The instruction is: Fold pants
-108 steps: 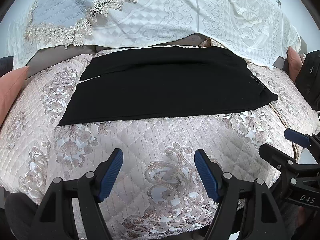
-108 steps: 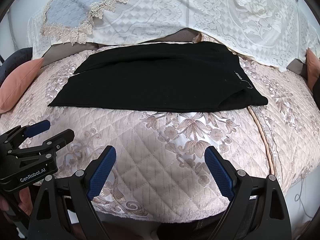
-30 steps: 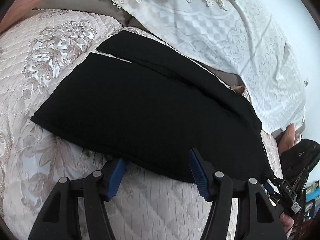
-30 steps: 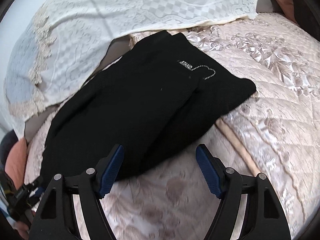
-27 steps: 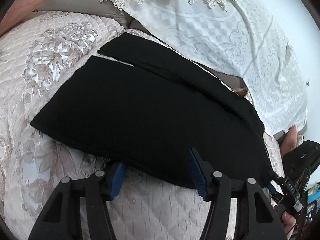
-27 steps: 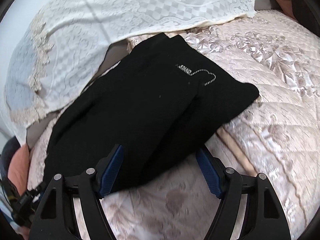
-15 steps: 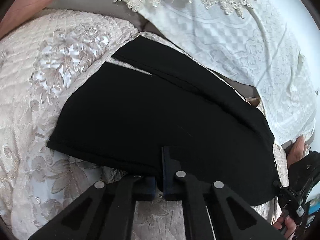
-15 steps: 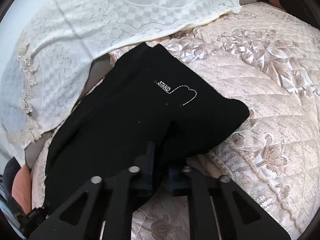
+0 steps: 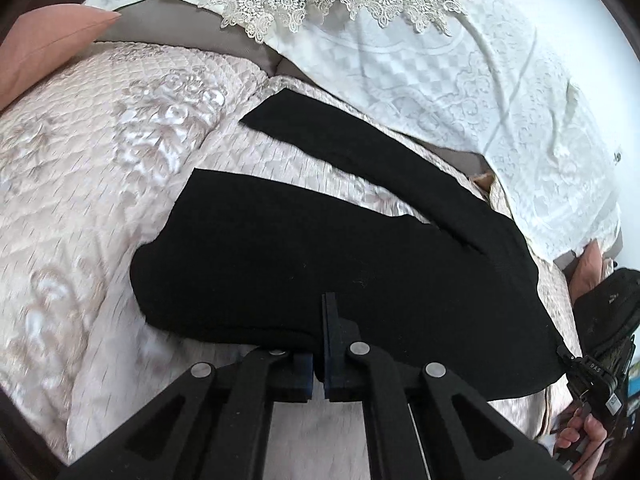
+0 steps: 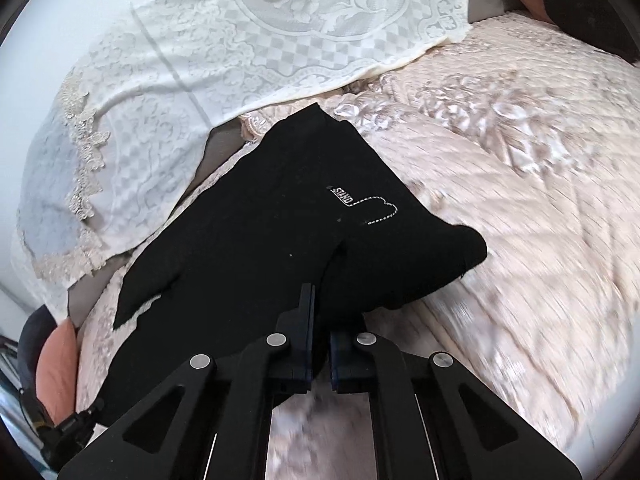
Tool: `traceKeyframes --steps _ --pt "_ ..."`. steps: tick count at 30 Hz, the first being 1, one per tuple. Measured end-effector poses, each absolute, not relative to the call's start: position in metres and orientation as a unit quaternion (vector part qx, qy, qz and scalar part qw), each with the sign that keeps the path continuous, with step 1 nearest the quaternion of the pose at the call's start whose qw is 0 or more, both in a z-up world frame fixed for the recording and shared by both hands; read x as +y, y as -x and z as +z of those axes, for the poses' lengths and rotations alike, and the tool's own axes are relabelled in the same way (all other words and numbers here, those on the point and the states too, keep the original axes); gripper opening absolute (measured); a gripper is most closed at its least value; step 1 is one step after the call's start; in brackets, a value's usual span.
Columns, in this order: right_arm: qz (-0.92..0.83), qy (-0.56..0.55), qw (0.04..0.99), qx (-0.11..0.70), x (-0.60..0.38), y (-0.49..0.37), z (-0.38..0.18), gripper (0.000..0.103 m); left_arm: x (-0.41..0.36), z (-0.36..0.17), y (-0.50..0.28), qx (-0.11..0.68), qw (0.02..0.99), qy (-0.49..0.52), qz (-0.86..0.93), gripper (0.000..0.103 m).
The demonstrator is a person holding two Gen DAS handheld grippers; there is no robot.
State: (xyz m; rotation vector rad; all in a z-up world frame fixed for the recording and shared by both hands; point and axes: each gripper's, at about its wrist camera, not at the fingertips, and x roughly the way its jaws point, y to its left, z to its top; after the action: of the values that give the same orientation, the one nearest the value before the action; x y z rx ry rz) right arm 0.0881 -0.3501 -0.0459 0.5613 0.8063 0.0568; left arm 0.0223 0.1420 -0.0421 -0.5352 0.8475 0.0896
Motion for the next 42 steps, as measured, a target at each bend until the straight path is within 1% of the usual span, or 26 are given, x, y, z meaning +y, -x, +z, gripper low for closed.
traceKeyframes --steps 6,11,13,14,15,17,20,21,23,25,26,27,28,29,30,34,35,36,37,38,39,42 --pt "0.010 -0.273 0.872 0.405 -0.362 -0.056 -0.054 0.004 0.131 -0.048 0.008 0.425 0.870 0.249 0.036 0.004" --pt "0.005 -0.291 0.852 0.435 -0.377 -0.049 -0.077 0.005 0.123 -0.062 0.014 0.443 0.865 0.234 0.027 0.005" --pt "0.007 -0.296 0.853 0.431 -0.379 -0.048 -0.076 0.007 0.123 -0.061 0.013 0.443 0.867 0.229 0.028 0.009" --pt "0.005 -0.294 0.855 0.427 -0.378 -0.048 -0.073 0.012 0.125 -0.060 0.013 0.442 0.866 0.231 0.028 0.010" --pt "-0.001 -0.291 0.856 0.427 -0.379 -0.047 -0.070 0.014 0.126 -0.058 0.013 0.442 0.866 0.233 0.027 0.013" --pt "-0.009 -0.280 0.860 0.427 -0.380 -0.044 -0.064 0.014 0.131 -0.055 0.018 0.438 0.868 0.231 0.036 0.018" --pt "-0.019 -0.293 0.855 0.427 -0.383 -0.038 -0.060 0.014 0.140 -0.052 0.027 0.433 0.871 0.228 0.055 0.019" --pt "-0.020 -0.300 0.854 0.426 -0.385 -0.036 -0.060 0.014 0.145 -0.052 0.030 0.432 0.870 0.231 0.059 0.023" --pt "-0.017 -0.315 0.848 0.426 -0.387 -0.037 -0.063 0.016 0.153 -0.056 0.034 0.432 0.867 0.237 0.069 0.028" --pt "-0.020 -0.336 0.840 0.425 -0.390 -0.038 -0.066 0.021 0.161 -0.060 0.035 0.434 0.861 0.254 0.076 0.028" --pt "-0.021 -0.345 0.838 0.422 -0.390 -0.038 -0.066 0.027 0.164 -0.060 0.035 0.432 0.858 0.265 0.079 0.028" --pt "-0.021 -0.352 0.838 0.417 -0.391 -0.037 -0.065 0.036 0.168 -0.060 0.035 0.428 0.857 0.275 0.082 0.028" --pt "-0.020 -0.356 0.839 0.412 -0.391 -0.035 -0.062 0.042 0.171 -0.060 0.036 0.424 0.858 0.278 0.087 0.028" --pt "-0.014 -0.360 0.841 0.403 -0.390 -0.032 -0.060 0.051 0.174 -0.059 0.036 0.419 0.859 0.278 0.094 0.029" --pt "-0.011 -0.364 0.843 0.396 -0.391 -0.030 -0.059 0.054 0.175 -0.059 0.035 0.417 0.859 0.280 0.098 0.031" --pt "-0.026 -0.382 0.841 0.382 -0.403 -0.037 -0.063 0.054 0.180 -0.066 0.026 0.417 0.855 0.288 0.112 0.031" --pt "-0.038 -0.382 0.839 0.385 -0.406 -0.040 -0.065 0.051 0.179 -0.065 0.024 0.416 0.857 0.280 0.115 0.030" --pt "-0.051 -0.385 0.833 0.393 -0.409 -0.043 -0.070 0.025 0.177 -0.064 0.022 0.416 0.859 0.274 0.117 0.028" --pt "-0.063 -0.383 0.831 0.398 -0.410 -0.045 -0.072 0.015 0.176 -0.062 0.021 0.414 0.862 0.268 0.119 0.022" --pt "-0.070 -0.371 0.835 0.399 -0.412 -0.046 -0.071 0.015 0.174 -0.060 0.020 0.414 0.864 0.258 0.121 0.010" --pt "-0.067 -0.370 0.839 0.394 -0.413 -0.045 -0.070 0.012 0.172 -0.059 0.020 0.414 0.868 0.248 0.122 0.008" --pt "-0.065 -0.356 0.849 0.385 -0.416 -0.036 -0.063 0.009 0.169 -0.057 0.022 0.414 0.873 0.225 0.129 0.007"
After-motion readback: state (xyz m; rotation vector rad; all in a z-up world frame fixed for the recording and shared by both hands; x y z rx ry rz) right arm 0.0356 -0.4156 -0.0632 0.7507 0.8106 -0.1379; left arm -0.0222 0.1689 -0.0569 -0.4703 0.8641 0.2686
